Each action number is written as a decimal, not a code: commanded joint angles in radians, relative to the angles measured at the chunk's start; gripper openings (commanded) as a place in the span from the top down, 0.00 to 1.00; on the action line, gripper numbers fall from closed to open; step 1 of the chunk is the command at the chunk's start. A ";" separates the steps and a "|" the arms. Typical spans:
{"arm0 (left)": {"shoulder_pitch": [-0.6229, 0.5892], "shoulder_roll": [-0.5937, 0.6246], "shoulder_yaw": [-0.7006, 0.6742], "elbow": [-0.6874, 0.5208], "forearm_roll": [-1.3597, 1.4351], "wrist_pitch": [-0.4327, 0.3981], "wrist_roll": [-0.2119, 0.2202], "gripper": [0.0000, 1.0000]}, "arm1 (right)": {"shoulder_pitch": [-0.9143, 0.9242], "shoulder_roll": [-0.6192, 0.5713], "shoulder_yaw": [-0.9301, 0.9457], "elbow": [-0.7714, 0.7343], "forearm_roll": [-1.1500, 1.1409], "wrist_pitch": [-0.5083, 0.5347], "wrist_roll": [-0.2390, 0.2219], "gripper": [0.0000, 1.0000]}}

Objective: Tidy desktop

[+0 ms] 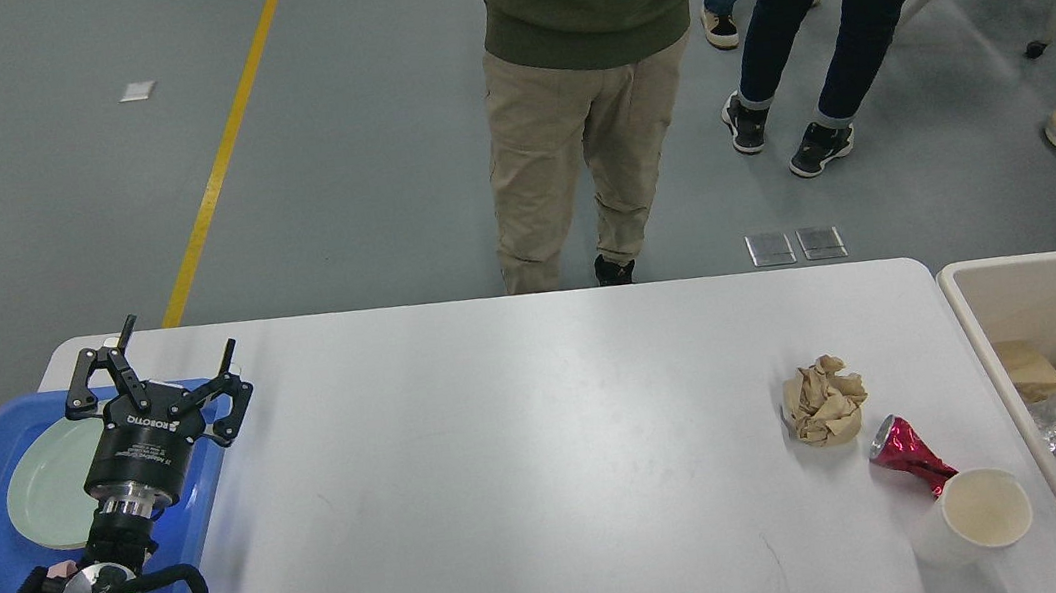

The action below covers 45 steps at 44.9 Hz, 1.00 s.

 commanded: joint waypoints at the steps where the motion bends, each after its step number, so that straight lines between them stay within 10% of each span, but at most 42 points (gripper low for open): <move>1: 0.000 0.000 0.000 0.000 0.000 0.000 0.000 0.04 | -0.001 -0.002 -0.003 0.000 -0.001 0.000 -0.001 0.00; 20: 0.000 0.000 0.000 0.000 0.000 0.000 0.000 0.04 | 0.082 -0.074 -0.061 0.081 -0.021 0.047 -0.016 0.00; 45: 0.000 0.000 0.000 0.000 0.000 0.000 0.000 0.04 | 1.092 -0.164 -0.675 0.980 -0.136 0.354 -0.030 0.00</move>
